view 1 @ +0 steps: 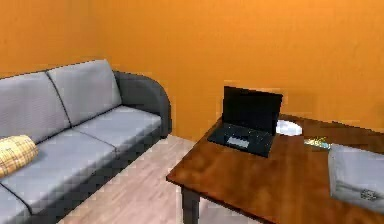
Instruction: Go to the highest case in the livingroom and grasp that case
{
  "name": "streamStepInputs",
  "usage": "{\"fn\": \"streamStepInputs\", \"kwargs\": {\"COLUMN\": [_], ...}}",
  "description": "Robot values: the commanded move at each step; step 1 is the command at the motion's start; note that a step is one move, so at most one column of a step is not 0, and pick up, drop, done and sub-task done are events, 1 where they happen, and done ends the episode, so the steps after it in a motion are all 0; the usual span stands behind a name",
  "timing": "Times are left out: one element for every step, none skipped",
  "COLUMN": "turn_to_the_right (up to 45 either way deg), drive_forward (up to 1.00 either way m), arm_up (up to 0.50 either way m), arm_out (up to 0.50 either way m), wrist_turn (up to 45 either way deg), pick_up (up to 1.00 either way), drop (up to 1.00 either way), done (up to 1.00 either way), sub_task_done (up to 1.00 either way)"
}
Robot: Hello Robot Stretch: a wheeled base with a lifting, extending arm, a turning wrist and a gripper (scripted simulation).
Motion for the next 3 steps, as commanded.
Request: {"fn": "streamStepInputs", "kwargs": {"turn_to_the_right": [45.0, 9.0, 0.0], "drive_forward": [0.0, 0.0, 0.4], "arm_up": [0.0, 0.0, 0.0], "arm_out": [0.0, 0.0, 0.0], "wrist_turn": [0.0, 0.0, 0.0], "pick_up": [0.0, 0.0, 0.0], "drop": [0.0, 0.0, 0.0], "done": [0.0, 0.0, 0.0], "sub_task_done": [0.0, 0.0, 0.0]}}
